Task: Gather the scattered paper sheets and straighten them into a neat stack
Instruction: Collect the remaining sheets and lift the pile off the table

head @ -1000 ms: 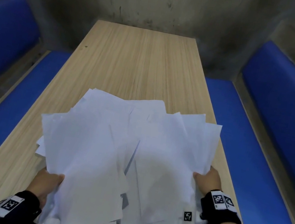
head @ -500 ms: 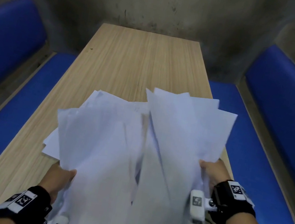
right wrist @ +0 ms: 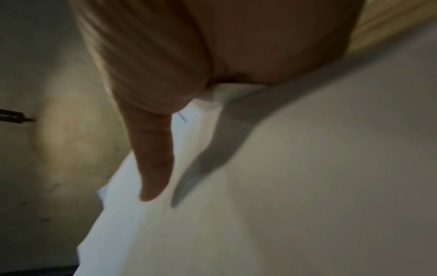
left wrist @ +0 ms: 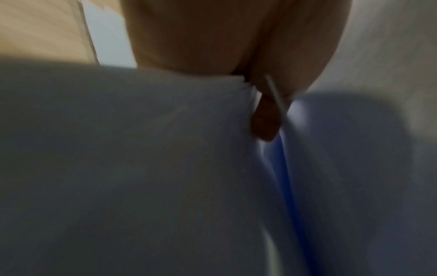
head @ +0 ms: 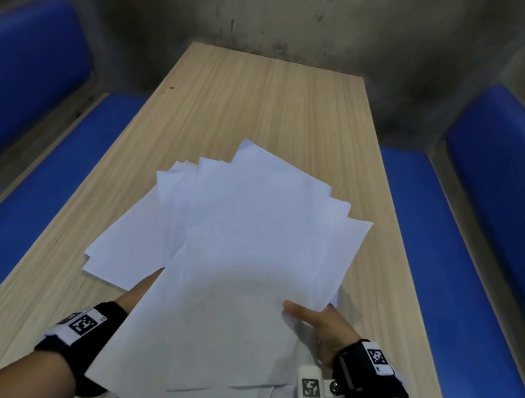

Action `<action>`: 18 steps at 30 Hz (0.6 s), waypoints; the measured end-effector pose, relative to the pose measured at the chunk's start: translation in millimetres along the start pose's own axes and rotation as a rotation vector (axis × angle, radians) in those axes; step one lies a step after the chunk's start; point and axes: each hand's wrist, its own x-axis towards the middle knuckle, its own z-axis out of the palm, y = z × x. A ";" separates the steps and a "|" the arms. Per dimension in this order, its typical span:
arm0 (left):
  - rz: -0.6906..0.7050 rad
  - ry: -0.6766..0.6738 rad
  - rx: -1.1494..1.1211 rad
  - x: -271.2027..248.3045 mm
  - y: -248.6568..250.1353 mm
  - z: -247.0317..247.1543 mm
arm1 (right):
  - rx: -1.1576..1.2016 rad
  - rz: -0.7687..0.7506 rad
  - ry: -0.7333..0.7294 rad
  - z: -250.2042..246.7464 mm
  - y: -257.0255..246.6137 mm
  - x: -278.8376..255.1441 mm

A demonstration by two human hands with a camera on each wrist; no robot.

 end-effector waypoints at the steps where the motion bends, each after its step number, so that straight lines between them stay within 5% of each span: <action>1: -0.024 -0.010 -0.086 5.7 -1.3 -1.0 | 0.030 -0.019 0.004 -0.6 2.0 2.2; 6: -0.126 -0.140 -0.374 4.3 13.9 13.5 | 0.067 -0.069 0.010 -15.5 -2.1 7.5; 10: -0.032 -0.204 -0.106 -1.6 13.7 46.3 | -0.045 -0.047 0.083 -13.0 6.1 10.7; 13: -0.002 -0.245 -0.110 8.8 7.3 53.9 | -0.107 -0.042 0.239 -25.9 10.3 19.4; 15: 0.021 -0.166 -0.132 24.3 8.3 45.7 | -0.108 -0.025 0.352 -44.9 5.6 24.2; 18: 0.140 0.222 0.261 61.1 7.8 6.0 | -0.013 -0.009 0.473 -91.6 7.1 32.3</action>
